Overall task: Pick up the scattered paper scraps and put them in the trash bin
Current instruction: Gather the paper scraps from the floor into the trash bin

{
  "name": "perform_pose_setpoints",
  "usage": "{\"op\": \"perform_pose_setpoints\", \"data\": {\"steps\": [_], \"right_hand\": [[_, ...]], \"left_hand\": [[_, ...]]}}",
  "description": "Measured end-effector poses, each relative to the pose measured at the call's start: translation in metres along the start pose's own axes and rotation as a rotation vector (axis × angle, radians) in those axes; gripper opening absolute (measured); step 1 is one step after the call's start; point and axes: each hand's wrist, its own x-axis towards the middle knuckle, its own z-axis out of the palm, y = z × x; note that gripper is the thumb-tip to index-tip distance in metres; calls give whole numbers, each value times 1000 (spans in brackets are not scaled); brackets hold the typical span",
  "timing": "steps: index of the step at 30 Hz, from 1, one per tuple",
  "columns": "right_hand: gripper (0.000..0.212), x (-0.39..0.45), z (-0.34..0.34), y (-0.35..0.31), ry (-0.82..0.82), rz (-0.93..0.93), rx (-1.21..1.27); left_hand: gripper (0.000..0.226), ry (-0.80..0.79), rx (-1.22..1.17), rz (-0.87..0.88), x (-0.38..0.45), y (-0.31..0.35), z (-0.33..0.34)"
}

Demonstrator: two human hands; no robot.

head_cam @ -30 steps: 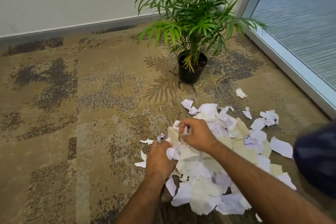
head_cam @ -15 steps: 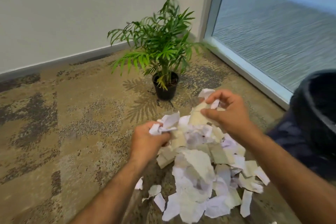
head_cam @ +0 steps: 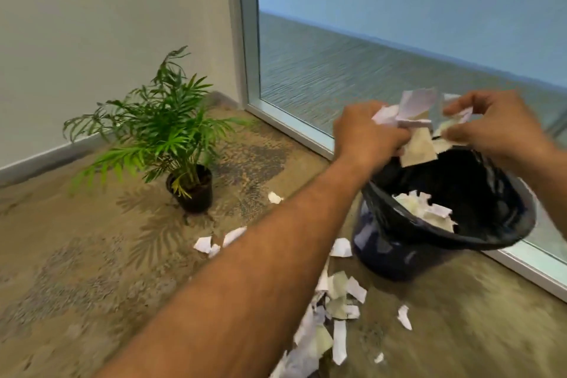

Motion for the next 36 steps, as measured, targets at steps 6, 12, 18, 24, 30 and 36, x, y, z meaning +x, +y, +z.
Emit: {"op": "perform_pose_setpoints", "data": {"steps": [6,12,18,24,30,36], "right_hand": [[61,8,11,36,-359,270,-438],[51,-11,30,5,-88,-110,-618],[27,-110,95,-33,13,-532,-73],[89,-185,219,24,-825,-301,-339],[127,-230,280,78,-1030,-115,-588],[71,-246,298,91,-899,-182,-523]], "left_hand": [[88,-420,166,-102,4,-24,42],[101,-311,128,48,0,-32,8],[70,-22,-213,-68,-7,-57,-47],[64,-265,489,-327,-62,-193,-139],[148,-676,891,-669,-148,-278,-150],[132,-534,1096,-536,-178,-299,-114]]}}
